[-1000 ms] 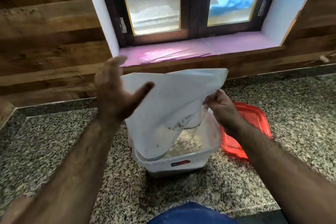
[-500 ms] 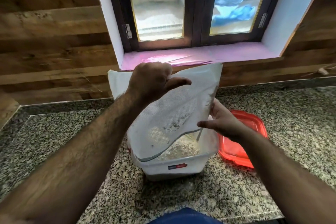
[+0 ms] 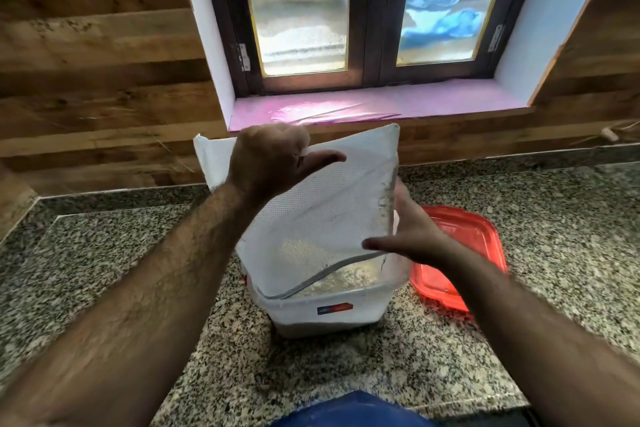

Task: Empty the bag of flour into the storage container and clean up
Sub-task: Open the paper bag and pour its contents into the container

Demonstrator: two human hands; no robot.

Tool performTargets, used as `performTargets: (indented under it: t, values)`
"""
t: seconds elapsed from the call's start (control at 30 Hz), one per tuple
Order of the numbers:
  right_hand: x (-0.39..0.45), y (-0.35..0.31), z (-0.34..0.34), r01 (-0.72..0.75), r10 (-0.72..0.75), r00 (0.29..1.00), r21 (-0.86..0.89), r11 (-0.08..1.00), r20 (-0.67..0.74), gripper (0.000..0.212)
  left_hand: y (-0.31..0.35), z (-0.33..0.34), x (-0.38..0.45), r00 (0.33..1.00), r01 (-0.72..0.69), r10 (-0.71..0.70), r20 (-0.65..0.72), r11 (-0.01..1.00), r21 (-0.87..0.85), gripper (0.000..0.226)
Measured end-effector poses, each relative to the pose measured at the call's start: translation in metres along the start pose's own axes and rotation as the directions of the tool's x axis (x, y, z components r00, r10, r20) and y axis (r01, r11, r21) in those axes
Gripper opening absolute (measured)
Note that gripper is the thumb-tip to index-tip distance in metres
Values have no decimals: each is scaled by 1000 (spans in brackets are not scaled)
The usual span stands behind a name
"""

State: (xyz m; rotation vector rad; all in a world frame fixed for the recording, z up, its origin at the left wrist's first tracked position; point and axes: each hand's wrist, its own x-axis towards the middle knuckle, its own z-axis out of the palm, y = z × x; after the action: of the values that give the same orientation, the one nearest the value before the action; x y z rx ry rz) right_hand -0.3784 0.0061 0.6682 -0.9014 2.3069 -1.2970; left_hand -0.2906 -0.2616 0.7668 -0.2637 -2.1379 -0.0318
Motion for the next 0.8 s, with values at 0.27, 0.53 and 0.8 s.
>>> performTargets:
  t: [0.27,0.53,0.8]
  values:
    - [-19,-35,22,172,-103,968,309,935,-227,109,6,-3,5,998,-54,55,-12,996,65,63]
    - [-19,-34,19,224,-184,934,101,969,-306,126,5,3,7,995,-99,101,-18,993,68,64]
    - [0,-59,-8,472,-709,655,-591,654,-261,110,8,9,6,988,-152,151,5,987,44,64]
